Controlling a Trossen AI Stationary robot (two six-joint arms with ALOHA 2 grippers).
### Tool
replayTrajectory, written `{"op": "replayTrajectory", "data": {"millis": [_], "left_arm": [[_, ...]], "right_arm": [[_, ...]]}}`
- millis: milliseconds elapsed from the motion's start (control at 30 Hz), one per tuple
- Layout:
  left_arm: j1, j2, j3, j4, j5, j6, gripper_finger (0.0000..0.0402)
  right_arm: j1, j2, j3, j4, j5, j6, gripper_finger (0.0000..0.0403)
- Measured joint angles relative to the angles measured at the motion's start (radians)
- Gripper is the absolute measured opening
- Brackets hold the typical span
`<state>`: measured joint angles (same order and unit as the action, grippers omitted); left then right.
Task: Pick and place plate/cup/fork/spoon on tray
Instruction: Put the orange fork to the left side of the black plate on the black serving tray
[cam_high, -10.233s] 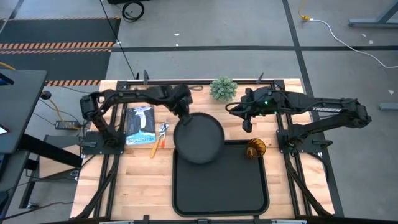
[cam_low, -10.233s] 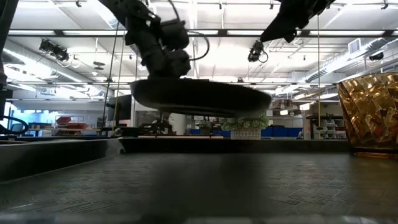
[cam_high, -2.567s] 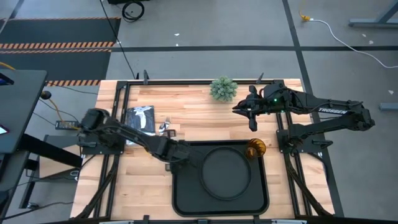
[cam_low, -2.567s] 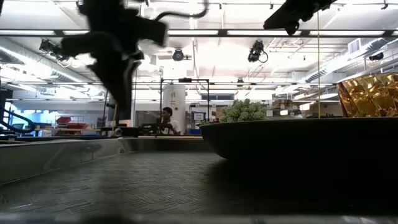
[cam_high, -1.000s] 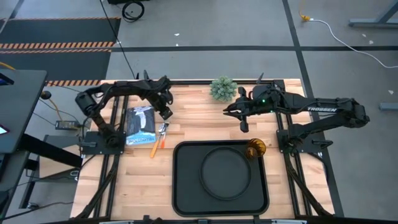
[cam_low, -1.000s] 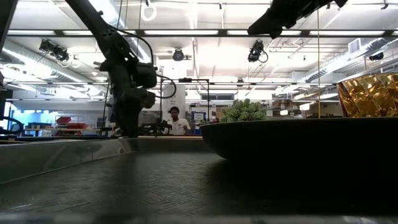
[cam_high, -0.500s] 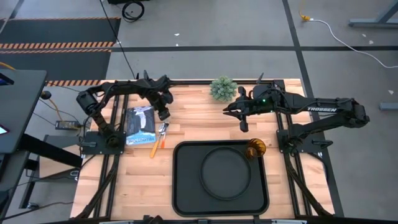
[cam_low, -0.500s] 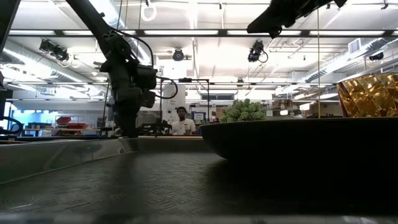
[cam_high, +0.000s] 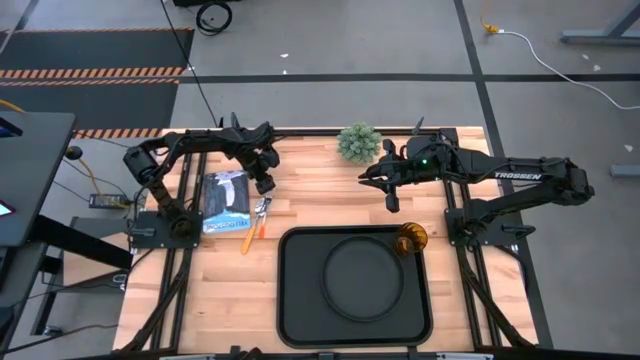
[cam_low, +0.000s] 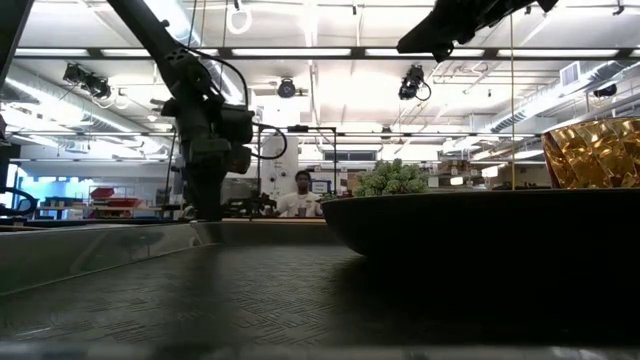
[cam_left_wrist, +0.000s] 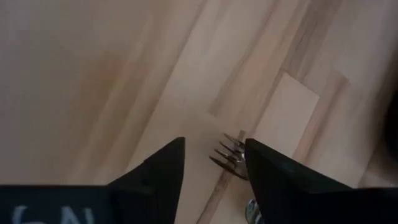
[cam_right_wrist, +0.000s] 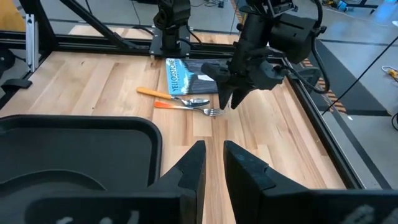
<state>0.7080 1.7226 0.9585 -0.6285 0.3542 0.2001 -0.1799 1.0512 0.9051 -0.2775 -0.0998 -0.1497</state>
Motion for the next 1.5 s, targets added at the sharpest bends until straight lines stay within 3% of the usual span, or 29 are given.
{"op": "replayTrajectory", "data": {"millis": [233, 900, 1167, 1500], "left_arm": [[0.001, 0.071, 0.003, 0.002, 0.039, 0.042, 0.0162], [-0.005, 0.078, -0.001, 0.016, 0.069, 0.026, 0.0069], [-0.018, 0.076, -0.001, 0.085, 0.09, -0.086, 0.002], [-0.05, 0.08, -0.002, 0.255, 0.068, -0.124, 0.0012]], "right_arm": [[0.0, 0.0, 0.0, 0.0, 0.0, 0.0, 0.0064], [0.0, 0.0, 0.0, -0.001, 0.0, 0.0, 0.0064], [0.0, 0.0, 0.0, -0.001, 0.0, 0.0, 0.0064], [0.0, 0.0, 0.0, -0.001, 0.0, -0.003, 0.0064]]}}
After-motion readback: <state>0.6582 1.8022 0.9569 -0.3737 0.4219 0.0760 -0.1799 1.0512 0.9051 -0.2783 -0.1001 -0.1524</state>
